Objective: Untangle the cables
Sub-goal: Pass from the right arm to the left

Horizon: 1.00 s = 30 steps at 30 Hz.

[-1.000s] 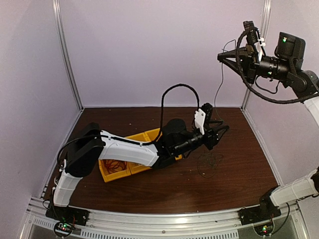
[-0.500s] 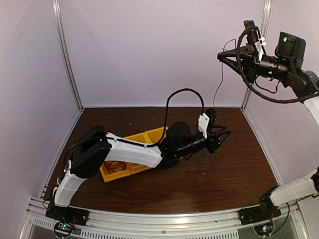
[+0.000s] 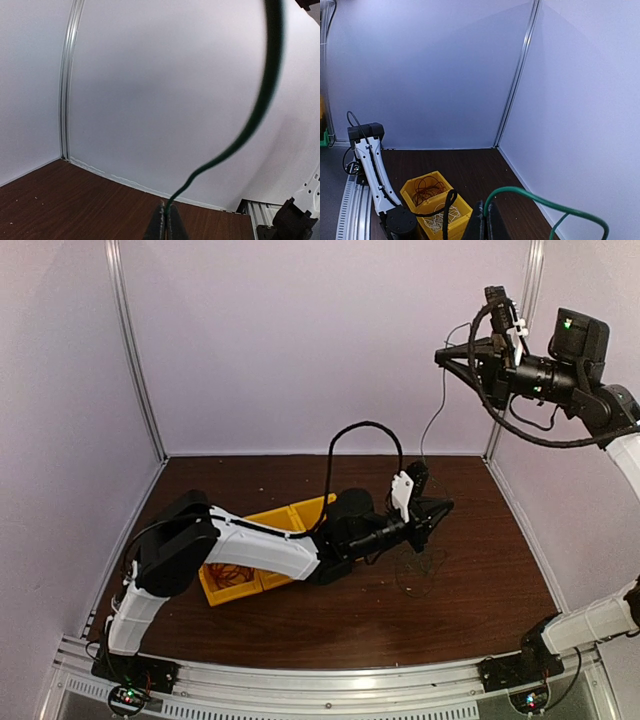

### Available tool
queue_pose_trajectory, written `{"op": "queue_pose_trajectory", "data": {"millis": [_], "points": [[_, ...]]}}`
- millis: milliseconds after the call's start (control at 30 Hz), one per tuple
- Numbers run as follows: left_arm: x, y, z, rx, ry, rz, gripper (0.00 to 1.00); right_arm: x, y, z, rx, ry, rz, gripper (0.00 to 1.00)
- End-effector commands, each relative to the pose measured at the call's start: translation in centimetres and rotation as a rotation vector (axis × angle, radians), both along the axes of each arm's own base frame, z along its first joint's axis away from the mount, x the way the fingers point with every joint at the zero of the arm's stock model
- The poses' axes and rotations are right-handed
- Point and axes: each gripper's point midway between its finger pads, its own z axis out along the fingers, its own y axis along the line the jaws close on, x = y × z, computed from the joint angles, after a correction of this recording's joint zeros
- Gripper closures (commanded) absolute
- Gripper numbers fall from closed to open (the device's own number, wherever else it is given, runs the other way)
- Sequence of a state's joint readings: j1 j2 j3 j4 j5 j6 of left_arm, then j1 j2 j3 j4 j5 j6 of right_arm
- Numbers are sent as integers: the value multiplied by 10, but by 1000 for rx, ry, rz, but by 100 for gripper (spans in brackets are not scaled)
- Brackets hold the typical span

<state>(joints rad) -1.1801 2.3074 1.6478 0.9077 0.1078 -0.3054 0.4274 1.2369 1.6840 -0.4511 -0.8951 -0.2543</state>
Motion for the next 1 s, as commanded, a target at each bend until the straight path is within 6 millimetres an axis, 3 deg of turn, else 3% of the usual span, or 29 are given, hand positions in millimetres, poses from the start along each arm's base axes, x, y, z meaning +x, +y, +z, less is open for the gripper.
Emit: {"op": "queue_pose_trajectory", "data": {"millis": [0, 233, 400, 533, 667, 833, 967], "points": [[-14, 30, 61, -95, -68, 2, 100, 25, -20, 0, 20, -8, -169, 100], [-36, 54, 101, -9, -74, -72, 100, 85, -55, -35, 40, 64, -439, 100], [-44, 71, 114, 51, -51, -82, 100, 104, -65, -71, 35, 147, -466, 95], [-42, 89, 131, 74, -29, -57, 100, 89, -45, -121, -42, 246, -311, 77], [-34, 110, 151, 58, -17, -12, 100, 71, -38, -169, -95, 340, -217, 64], [-29, 121, 156, 57, -15, 16, 100, 46, -37, -186, -106, 318, -149, 40], [-28, 121, 145, 60, 13, 11, 100, 39, -38, -201, -165, 331, -121, 35]]}}
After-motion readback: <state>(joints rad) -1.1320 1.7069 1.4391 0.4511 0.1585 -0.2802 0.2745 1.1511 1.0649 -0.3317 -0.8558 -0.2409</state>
